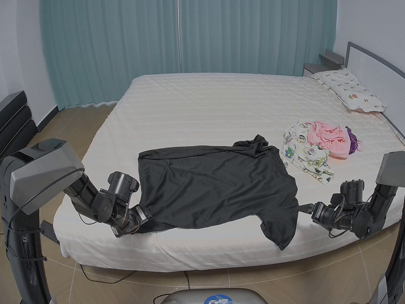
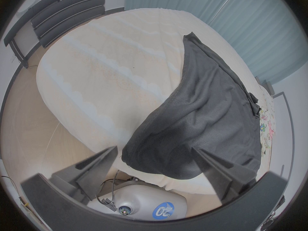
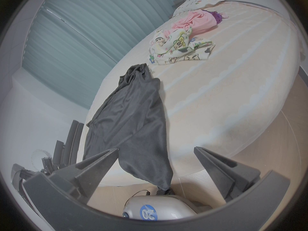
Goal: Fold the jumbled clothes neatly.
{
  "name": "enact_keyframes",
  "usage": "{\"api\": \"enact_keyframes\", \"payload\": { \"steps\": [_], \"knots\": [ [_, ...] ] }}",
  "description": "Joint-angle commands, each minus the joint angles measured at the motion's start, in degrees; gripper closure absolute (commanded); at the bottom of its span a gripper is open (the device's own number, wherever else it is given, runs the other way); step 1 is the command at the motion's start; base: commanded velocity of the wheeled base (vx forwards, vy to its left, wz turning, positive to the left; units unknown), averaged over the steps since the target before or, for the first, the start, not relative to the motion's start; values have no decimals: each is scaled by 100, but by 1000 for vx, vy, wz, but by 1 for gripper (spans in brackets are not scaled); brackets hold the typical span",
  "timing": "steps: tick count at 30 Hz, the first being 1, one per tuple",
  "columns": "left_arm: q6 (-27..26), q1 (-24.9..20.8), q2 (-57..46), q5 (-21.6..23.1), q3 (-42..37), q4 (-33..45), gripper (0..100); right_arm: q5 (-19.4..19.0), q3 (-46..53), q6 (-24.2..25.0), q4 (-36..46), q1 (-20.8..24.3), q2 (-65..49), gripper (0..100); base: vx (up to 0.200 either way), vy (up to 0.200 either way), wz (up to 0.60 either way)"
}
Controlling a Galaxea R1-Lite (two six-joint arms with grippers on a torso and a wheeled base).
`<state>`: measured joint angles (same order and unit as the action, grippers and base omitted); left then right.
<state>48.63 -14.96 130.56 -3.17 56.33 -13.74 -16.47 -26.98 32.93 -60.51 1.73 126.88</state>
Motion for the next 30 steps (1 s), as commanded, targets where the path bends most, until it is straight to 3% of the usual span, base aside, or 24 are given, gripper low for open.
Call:
{"api": "enact_keyframes", "payload": {
  "steps": [1, 8, 12, 21, 22, 30],
  "knots": [
    [121, -16, 127, -8, 88, 3, 100, 21, -124, -41, -4, 214, 329, 0, 0, 0, 0],
    [323, -7, 75, 1, 27, 12, 100, 135, -633, -41, 5, 381, 768, 0, 0, 0, 0],
    [375, 90, -83, 80, -35, 56, 100, 504, -1125, -58, 66, 451, 1190, 0, 0, 0, 0],
    [375, 186, -75, 106, -35, 56, 100, 522, -1345, -14, 48, 460, 1313, 0, 0, 0, 0],
    [375, 186, -75, 106, -35, 56, 100, 522, -1345, -14, 48, 460, 1313, 100, 0, 0, 0],
    [367, 186, -110, 115, -166, 20, 100, 469, -967, -41, 92, 284, 900, 100, 0, 0, 0]
  ]
}}
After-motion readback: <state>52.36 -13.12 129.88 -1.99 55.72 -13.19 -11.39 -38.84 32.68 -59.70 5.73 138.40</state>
